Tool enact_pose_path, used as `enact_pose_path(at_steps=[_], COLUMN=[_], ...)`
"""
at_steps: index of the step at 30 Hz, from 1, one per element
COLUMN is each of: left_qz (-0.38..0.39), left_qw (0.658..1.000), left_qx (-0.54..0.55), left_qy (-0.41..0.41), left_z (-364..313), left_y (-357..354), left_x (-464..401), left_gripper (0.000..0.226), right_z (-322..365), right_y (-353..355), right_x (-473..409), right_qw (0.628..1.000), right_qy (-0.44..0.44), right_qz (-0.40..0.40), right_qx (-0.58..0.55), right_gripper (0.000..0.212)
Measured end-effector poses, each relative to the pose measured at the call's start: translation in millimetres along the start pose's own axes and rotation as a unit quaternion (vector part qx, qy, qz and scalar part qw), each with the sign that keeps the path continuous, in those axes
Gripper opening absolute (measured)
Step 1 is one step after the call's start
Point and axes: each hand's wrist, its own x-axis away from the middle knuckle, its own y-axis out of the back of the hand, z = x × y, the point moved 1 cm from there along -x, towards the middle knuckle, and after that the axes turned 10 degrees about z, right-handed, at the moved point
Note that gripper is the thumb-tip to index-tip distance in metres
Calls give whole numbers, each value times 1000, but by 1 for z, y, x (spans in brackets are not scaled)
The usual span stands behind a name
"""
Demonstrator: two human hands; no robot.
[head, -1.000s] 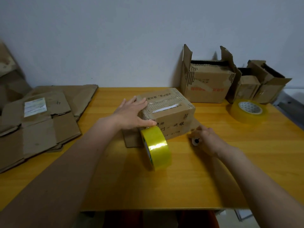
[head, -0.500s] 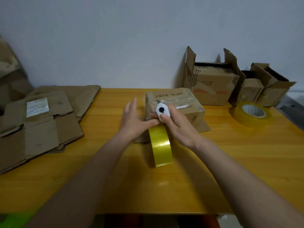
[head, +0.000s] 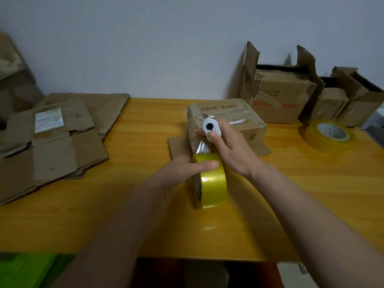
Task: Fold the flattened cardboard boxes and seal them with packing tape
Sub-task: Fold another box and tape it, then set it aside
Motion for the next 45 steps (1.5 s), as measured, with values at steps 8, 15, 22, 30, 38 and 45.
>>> enact_pose_path(at_steps=[8, 15, 22, 30, 38, 45], left_qz=[-100, -210, -230, -237, -246, -218], left_qw=[993, 954, 943, 937, 941, 946], left_qx=[55, 211, 238, 254, 232, 234], left_qy=[1, -21, -31, -26, -33, -53], left_z=[-5, 0, 1, 1, 5, 2], left_y=[-7, -17, -20, -19, -12, -17], left_x=[3, -13, -19, -21, -22, -18], left_gripper=[48, 9, 6, 6, 9, 13], right_z=[0, 11, 9, 14, -19, -73], right_y=[-4, 9, 14, 2, 19, 4], right_x=[-4, -6, 29, 26, 40, 62], right_qw=[1000, 997, 973, 927, 949, 945], right_qy=[-9, -6, 57, 45, -111, -314], right_qz=[-2, -51, -78, -4, -36, 64], right_qx=[-22, -65, 208, 371, 292, 64], right_gripper=[37, 10, 22, 20, 7, 13])
